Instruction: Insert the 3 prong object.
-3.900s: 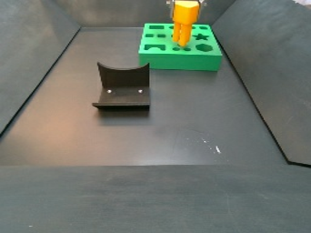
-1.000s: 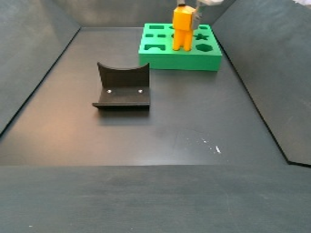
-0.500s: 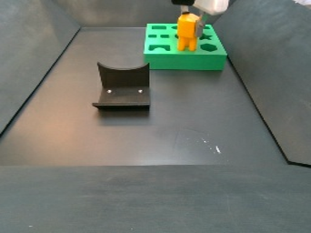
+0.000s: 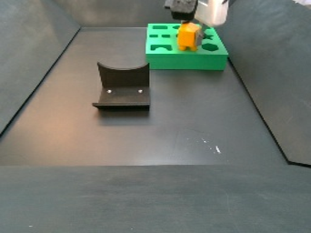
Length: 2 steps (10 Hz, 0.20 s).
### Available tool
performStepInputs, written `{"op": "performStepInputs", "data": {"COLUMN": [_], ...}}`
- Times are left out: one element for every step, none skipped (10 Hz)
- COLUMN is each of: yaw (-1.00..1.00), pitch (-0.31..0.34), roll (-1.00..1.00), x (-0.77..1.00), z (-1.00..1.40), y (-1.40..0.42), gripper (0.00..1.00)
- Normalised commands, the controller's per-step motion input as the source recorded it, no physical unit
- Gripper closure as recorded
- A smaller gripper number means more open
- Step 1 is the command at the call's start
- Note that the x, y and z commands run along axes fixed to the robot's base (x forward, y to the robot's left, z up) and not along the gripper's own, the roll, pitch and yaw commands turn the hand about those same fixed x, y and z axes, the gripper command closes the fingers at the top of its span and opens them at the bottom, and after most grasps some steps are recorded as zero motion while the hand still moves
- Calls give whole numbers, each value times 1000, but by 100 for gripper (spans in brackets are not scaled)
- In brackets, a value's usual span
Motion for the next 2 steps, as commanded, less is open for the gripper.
{"op": "performStepInputs", "data": {"yaw": [0,0], "pitch": [-13,0], "roll": [0,0], "x": [0,0], "z": [-26,0], "y": [0,0], "gripper": [100,100]}}
